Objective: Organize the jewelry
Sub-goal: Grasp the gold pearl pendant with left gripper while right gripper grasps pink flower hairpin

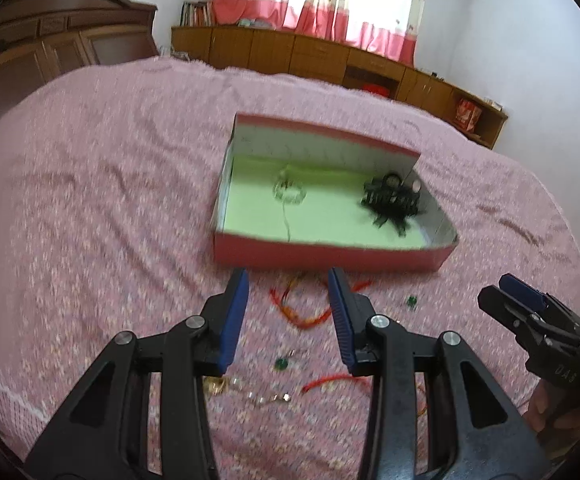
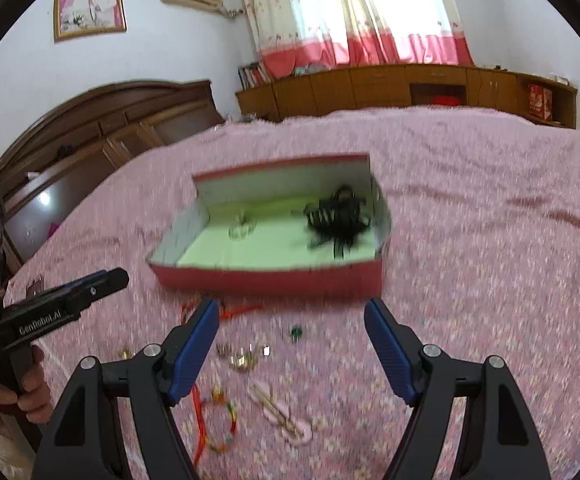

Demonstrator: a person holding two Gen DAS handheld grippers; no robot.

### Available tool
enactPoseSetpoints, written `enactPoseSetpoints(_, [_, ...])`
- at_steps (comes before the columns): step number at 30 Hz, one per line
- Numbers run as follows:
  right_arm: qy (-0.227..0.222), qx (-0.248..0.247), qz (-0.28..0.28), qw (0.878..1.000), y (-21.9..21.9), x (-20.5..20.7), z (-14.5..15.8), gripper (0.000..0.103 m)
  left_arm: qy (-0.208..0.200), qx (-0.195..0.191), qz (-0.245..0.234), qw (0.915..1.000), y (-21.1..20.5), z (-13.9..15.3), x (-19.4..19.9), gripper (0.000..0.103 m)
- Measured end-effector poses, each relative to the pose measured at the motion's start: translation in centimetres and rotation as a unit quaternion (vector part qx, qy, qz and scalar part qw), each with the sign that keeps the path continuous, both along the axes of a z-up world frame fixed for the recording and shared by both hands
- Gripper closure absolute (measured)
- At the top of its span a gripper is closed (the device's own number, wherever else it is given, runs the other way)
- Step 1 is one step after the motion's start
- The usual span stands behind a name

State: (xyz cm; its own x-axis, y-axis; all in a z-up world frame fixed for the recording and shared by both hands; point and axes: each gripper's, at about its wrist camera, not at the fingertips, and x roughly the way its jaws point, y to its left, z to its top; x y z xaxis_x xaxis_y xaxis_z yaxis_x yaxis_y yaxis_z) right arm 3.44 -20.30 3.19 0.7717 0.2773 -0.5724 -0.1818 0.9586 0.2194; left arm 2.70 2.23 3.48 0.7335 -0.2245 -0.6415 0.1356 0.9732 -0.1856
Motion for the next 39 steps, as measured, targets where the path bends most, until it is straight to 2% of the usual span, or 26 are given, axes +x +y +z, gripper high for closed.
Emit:
enactPoseSetpoints(11, [0.056,-0.021,0.014,0.998,0.4,-1.2,-3.4,0.026,0.058,0.021,0.015,0.9980,1.1,-4.1,-1.3,0.070])
enactPoseSetpoints(15, [0.074,-0.027,0.019,0.997,0.7,-1.3,-4.4,0.029,0.076,0.024,0.023,0.9965,1.7,-5.4,-1.4,0.070])
enactPoseSetpoints(22, [0.104,-0.031,0.017,0.994,0.7,-0.8,-6.1,0.038,0.093,0.028,0.037,0.9946,2.6,-6.8,-1.5,0.071])
enactPoseSetpoints(28, [0.109,-0.038,0.020,0.993,0.7,-0.6,-6.8,0.039,0.090,0.040,0.032,0.9947,2.2,-7.8,-1.7,0.071])
enactPoseSetpoints(31, [0.114,-0.040,0.021,0.992,0.8,-0.4,-7.2,0.039,0.085,0.046,0.025,0.9950,1.8,-7.8,-1.7,0.079])
enactPoseSetpoints(32, [0.115,-0.040,0.021,0.992,0.8,-0.4,-7.2,0.039,0.085,0.044,0.019,0.9952,1.7,-7.8,-1.7,0.086])
enactPoseSetpoints(37, [0.117,-0.036,0.022,0.992,0.8,-0.2,-7.4,0.039,0.083,0.045,0.006,0.9955,1.1,-7.6,-1.6,0.088])
enactPoseSetpoints(39, [0.117,-0.036,0.022,0.992,0.8,-0.2,-7.4,0.040,0.082,0.040,0.001,0.9958,1.1,-7.4,-1.7,0.094])
